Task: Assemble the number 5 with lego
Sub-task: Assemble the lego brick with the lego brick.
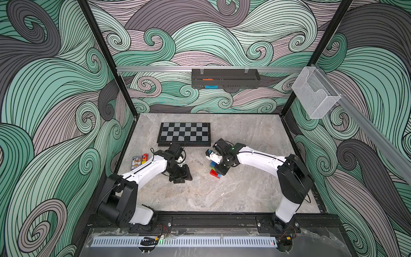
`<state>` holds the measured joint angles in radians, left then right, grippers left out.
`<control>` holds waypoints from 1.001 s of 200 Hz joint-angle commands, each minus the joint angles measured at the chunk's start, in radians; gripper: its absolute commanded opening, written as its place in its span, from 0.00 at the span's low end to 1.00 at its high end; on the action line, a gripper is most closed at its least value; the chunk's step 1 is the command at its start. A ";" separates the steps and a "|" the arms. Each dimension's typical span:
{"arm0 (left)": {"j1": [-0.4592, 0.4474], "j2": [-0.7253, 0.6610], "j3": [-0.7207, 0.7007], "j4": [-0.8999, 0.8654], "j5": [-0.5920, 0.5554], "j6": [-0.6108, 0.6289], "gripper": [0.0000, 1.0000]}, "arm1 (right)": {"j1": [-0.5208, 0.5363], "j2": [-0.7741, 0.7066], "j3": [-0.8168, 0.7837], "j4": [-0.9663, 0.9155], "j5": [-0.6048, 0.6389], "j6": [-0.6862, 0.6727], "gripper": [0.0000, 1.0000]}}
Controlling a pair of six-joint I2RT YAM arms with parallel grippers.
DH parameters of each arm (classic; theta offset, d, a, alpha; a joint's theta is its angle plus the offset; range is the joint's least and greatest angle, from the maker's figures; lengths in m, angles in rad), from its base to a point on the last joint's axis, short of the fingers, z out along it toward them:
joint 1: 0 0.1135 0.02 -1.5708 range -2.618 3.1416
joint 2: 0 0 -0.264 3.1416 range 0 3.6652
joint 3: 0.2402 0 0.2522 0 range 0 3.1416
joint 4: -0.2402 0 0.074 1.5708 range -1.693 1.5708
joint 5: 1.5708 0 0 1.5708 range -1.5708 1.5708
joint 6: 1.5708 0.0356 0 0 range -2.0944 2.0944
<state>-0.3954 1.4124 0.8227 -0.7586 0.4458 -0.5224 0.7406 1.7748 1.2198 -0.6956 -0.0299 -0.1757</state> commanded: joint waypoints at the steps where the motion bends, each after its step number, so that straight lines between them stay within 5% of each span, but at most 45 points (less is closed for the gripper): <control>1: -0.004 0.029 0.020 -0.025 -0.010 0.019 0.49 | -0.006 0.003 -0.035 -0.004 -0.007 -0.017 0.30; 200: -0.004 0.021 0.003 -0.024 -0.013 0.010 0.49 | -0.026 -0.119 -0.115 -0.036 -0.044 -0.083 0.31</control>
<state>-0.3954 1.4384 0.8223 -0.7635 0.4377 -0.5228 0.7216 1.6554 1.1221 -0.7143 -0.0624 -0.2371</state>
